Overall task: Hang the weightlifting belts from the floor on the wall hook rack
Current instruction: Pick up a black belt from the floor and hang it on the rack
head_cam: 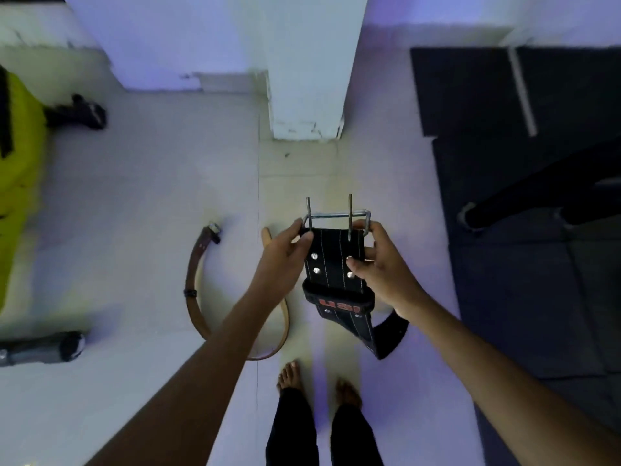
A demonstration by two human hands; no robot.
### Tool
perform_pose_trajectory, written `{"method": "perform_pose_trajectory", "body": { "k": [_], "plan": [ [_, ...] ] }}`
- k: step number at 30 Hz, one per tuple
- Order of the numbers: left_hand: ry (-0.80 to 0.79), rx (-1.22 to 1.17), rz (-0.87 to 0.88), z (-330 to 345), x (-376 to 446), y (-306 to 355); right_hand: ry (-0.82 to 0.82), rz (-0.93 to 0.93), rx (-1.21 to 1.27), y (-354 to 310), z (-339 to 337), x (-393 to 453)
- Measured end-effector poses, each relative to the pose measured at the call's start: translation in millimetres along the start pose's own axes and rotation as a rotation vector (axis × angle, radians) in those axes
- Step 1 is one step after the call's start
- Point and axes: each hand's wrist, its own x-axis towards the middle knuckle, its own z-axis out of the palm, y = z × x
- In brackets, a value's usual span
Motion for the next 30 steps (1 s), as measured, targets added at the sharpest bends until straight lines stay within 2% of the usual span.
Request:
{"method": "perform_pose_trajectory", "body": {
  "k": [4, 8, 11, 17, 21, 26, 30],
  "plan": [
    [0.052, -0.142, 0.086, -37.6, -38.5, 112.6, -0.007, -0.103, 0.033, -105.8, -42.8, -59.0],
    [0.097, -0.287, 0.153, -75.6, -65.8, 234.6, 0.033, -0.288, 0.016, -213.5, -84.6, -110.1],
    [0.014, -0.366, 0.343, -98.6, -83.0, 319.1, 0.112, -0.429, 0.039, -287.6, -113.6, -144.5],
    [0.080, -0.448, 0.567, -139.3, -132.2, 458.5, 0.208, -0.687, 0.022, -412.1, -155.9, -201.6],
    [0.074, -0.445, 0.719, -161.3, -168.9, 532.4, 0.244, -0.821, 0.045, -478.2, -172.4, -236.6],
    [0.080, -0.361, 0.860, -183.3, -203.4, 592.9, 0.230, -0.925, 0.113, -538.1, -177.7, -266.9],
    [0.242, -0.304, 0.913, -204.8, -225.3, 630.9, 0.252, -1.029, 0.114, -582.5, -176.9, -285.1]
  ]
}}
